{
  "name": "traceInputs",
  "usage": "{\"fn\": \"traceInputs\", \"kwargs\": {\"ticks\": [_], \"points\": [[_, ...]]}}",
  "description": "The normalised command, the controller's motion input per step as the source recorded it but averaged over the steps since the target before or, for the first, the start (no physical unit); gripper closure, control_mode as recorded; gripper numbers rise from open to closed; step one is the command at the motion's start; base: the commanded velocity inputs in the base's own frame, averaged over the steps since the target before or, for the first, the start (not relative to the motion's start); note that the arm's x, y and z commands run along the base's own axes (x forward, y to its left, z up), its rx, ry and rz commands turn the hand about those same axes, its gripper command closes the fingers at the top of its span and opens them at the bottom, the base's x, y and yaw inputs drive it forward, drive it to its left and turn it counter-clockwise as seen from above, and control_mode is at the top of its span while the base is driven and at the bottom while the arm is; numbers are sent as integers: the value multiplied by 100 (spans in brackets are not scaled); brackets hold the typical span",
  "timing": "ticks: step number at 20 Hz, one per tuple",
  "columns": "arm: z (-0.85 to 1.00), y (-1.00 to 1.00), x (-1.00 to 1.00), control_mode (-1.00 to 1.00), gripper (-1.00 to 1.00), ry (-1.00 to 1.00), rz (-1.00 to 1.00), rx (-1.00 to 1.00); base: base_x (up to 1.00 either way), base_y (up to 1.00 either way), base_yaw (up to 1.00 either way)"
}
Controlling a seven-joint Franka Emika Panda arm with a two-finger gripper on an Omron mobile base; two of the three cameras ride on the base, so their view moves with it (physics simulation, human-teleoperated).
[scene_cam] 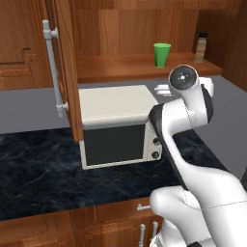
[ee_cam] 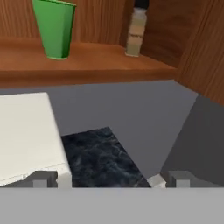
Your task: Take the cinnamon bottle from the cabinet and place it on the dining table, next to the plate with the cupcake. Then take the chocolate from the dining counter and place it on the cupcake plate.
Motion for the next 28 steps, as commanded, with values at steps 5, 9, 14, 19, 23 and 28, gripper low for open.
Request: {"fn": "traceInputs", "kwargs": {"ticks": [5, 9, 14, 19, 23, 28], "points": [[33, -49, -10, -100, -100, 1, -21, 20, 0, 0, 0], [30, -49, -2, -100, -100, 0, -9, 8, 0, 0, 0], [24, -39, 6, -100, -100, 0, -4, -3, 0, 0, 0], [4, -45, 16, -100, -100, 0, 4, -8, 0, 0, 0], [9, -43, 37, -100, -100, 5, 9, 1, 0, 0, 0], [6, -26, 51, -100, -100, 9, 16, 5, 0, 0, 0]]}}
